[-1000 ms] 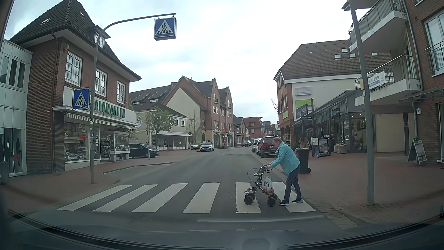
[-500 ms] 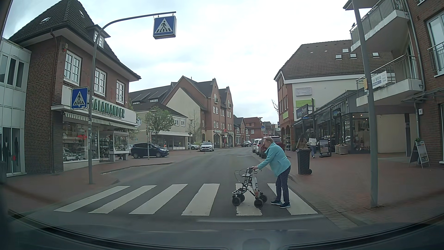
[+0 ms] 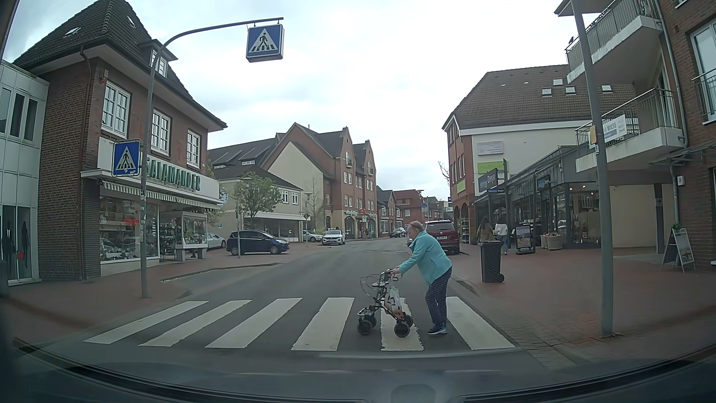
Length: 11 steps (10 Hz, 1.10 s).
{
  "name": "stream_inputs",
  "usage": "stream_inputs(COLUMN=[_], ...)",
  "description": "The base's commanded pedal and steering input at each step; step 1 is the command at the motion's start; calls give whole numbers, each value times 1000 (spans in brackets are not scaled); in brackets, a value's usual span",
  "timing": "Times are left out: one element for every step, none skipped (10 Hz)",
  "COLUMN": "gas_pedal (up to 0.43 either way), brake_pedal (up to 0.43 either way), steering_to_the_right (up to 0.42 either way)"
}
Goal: Follow the waypoints while adhering to traffic rules and regulations
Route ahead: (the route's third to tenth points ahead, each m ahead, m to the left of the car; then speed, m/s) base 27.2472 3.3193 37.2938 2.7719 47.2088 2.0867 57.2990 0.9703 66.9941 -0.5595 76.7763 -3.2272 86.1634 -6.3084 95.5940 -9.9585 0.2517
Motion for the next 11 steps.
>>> stream_inputs(gas_pedal=[0, 0, 0, 0, 0, 0, 0, 0, 0, 0, 0], brake_pedal=[24, 43, 73, 98, 116, 134, 152, 171, 171, 171, 171], steering_to_the_right=[-6, -6, -6, -6, -6, -6, -6, -6, -6, -6, -6])
